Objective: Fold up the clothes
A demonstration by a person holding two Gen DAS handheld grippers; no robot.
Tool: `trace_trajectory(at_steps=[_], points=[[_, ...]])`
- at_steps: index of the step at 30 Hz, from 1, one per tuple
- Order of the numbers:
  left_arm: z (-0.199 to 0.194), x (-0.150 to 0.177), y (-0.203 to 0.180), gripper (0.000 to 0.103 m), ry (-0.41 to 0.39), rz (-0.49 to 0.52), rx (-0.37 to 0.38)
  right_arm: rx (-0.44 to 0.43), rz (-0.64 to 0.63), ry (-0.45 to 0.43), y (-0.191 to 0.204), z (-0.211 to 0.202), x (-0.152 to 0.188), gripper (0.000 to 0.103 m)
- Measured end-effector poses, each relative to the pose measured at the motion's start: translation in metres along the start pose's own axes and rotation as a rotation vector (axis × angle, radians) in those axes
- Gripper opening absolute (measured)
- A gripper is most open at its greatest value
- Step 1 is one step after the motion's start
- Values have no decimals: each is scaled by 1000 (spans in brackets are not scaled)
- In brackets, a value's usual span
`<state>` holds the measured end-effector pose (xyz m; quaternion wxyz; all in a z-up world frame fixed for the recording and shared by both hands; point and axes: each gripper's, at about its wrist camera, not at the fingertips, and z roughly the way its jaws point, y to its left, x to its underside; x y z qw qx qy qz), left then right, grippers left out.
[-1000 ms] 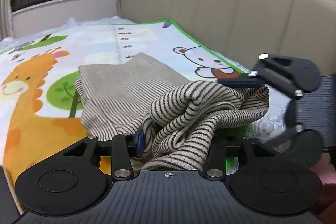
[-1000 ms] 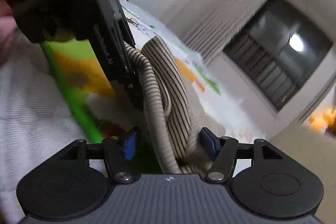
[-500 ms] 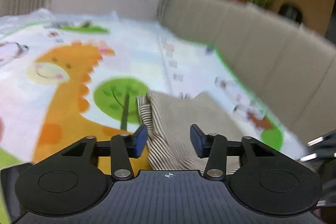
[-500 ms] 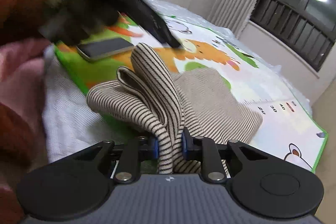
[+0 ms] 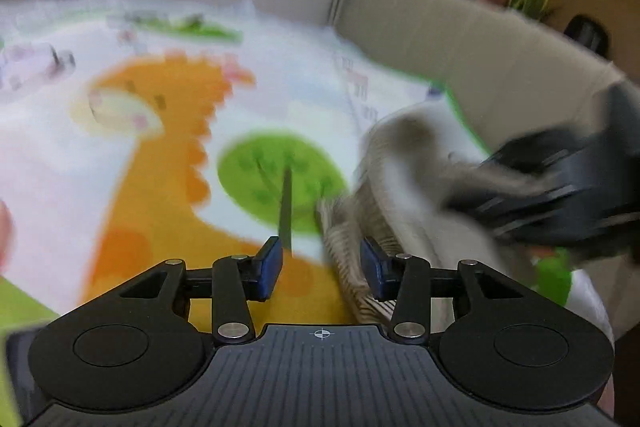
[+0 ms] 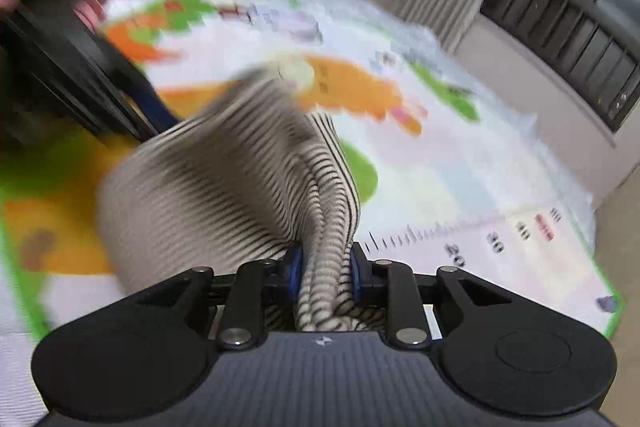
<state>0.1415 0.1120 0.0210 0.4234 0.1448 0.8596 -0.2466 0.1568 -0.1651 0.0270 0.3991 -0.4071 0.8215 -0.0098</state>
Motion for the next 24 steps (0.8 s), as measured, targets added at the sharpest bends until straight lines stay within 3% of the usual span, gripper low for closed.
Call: trace_trajectory(at_steps=[3,5,6,7,10,12,13,15,17,19,22,24], points=[[-23,-16,-24,48,-85,95,75,-23,71,-12,-12,26,8,33],[-19,-24,-47,52,-99,166,149,-47,157,-36,-24,28,11,46],[-13,-27,-58,52,-98,198,181,-36,187,-40,-29,26,13,60],[-3,-28,-67,55,-86,227,195,-25,217,-44,-34,25,16,70],[38,-29,-81,54,-33,281,147,40,277,-74,-45,8,22,75],[62,-29,-82,51,1,294,99,120,320,-120,-51,-13,28,73],[65,-28,-80,48,7,293,89,160,350,-156,-53,-25,31,55],[69,-27,-77,46,20,293,71,173,439,-222,-54,-49,37,36],[73,-25,-74,46,33,293,52,119,522,-282,-54,-59,45,36],[77,-24,-70,46,46,292,34,30,578,-267,-51,-47,52,36],[84,-22,-65,46,66,292,6,21,603,-89,-37,10,70,39],[86,-21,-63,46,72,288,1,41,626,-108,-33,23,81,40]])
